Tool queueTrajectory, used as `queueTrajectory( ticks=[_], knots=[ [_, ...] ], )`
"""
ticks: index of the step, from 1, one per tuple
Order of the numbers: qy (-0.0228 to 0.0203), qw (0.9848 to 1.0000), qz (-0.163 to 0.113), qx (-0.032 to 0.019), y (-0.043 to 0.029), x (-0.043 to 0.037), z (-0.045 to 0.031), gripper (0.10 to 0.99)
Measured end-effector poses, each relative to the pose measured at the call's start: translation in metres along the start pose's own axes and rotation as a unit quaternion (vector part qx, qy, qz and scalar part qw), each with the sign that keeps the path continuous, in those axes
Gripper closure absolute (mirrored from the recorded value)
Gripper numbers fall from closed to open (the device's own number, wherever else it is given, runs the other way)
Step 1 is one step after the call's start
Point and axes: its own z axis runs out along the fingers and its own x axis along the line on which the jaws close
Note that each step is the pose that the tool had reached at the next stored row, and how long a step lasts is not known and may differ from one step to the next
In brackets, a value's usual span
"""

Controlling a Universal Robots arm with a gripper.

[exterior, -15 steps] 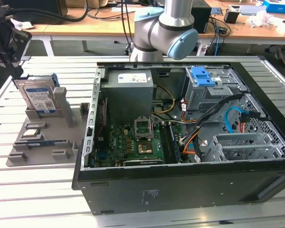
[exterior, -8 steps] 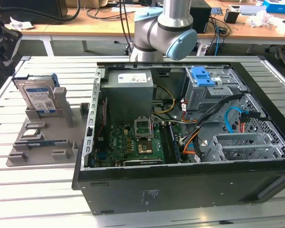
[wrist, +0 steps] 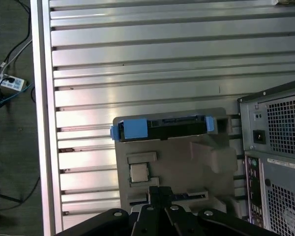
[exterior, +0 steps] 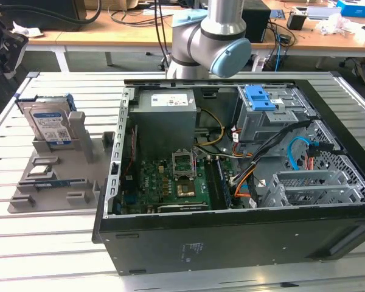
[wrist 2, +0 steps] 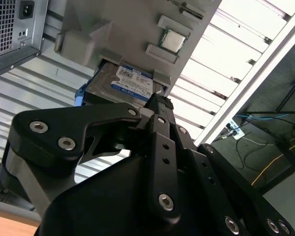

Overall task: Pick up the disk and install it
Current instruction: 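Reach for the disk, then pick up the disk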

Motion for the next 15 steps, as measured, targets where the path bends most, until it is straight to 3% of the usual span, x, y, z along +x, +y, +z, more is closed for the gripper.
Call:
queueTrajectory(
  ticks=[12,15],
  knots=[
    [0.0000,1.0000,-0.001,0.0000,0.0000,0.0003,0.0000,0.984],
    [0.0007,0.9999,-0.016,-0.0004,0.0000,0.0005,-0.0001,0.984]
  ],
)
